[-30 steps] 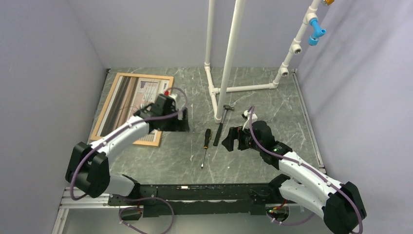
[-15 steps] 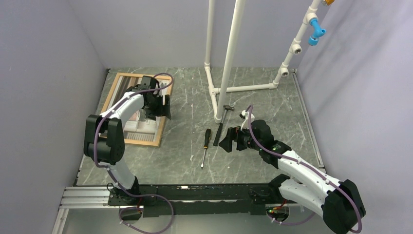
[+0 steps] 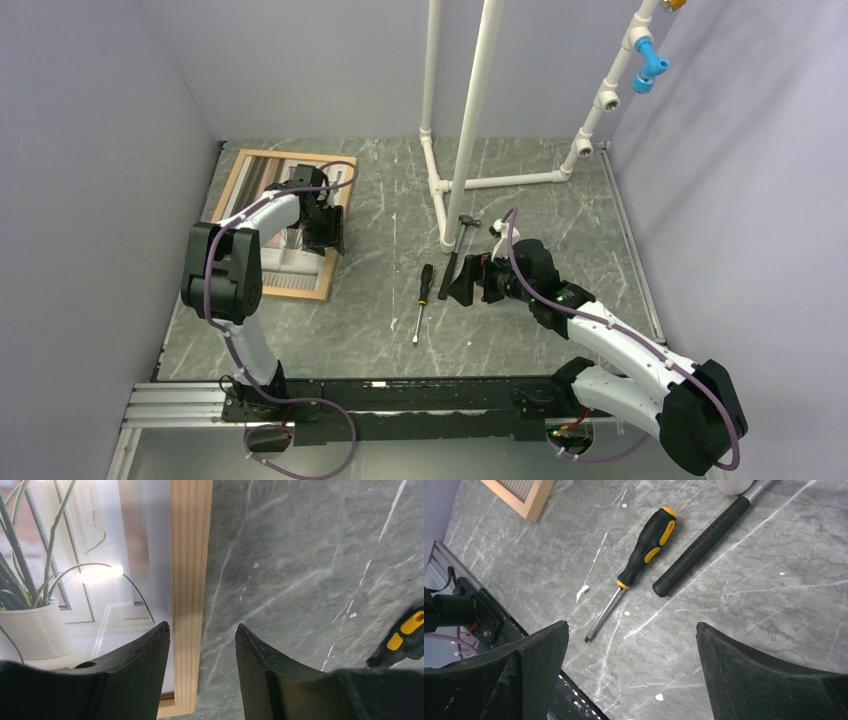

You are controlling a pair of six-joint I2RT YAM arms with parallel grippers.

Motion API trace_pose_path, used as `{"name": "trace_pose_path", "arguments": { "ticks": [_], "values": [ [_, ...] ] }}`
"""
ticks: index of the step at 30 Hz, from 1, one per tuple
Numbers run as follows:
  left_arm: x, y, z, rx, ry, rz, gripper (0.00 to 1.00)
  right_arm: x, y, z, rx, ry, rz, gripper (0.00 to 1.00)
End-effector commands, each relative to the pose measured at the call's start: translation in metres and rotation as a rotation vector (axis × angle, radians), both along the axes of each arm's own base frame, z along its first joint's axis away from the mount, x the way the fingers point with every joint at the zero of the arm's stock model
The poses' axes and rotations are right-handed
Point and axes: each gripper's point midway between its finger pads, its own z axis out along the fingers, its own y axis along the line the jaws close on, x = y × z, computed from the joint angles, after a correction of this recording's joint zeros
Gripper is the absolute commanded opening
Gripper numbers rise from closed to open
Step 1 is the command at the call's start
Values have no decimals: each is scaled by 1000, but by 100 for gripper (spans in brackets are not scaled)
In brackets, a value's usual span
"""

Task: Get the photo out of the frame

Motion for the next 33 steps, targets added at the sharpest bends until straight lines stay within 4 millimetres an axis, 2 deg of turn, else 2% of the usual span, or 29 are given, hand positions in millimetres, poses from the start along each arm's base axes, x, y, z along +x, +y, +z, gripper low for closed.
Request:
{"name": "trace_pose_path", "arguments": {
  "ticks": [1, 5, 10, 17, 23, 29, 33],
  "values": [
    [8, 0, -1, -5, -21, -7, 55, 7, 10, 21, 56, -36, -2, 100],
    [6, 0, -9, 0, 6, -11, 54, 6, 12, 20, 59, -25, -3, 100],
    [5, 4, -15, 20, 16, 0, 41, 6, 16, 22, 57, -28, 4, 100],
    [3, 14, -27, 78, 42, 32, 36, 6, 23, 15, 5, -40, -2, 100],
    [2, 18, -29, 105, 51, 36, 36, 4, 34, 2, -43, 3, -15, 100],
    [4, 19, -24, 111, 47, 32, 23, 5, 48, 5, -40, 27, -21, 100],
    [7, 18, -9, 125, -2, 19, 6, 10, 62, 19, 29, 32, -39, 100]
  ]
}}
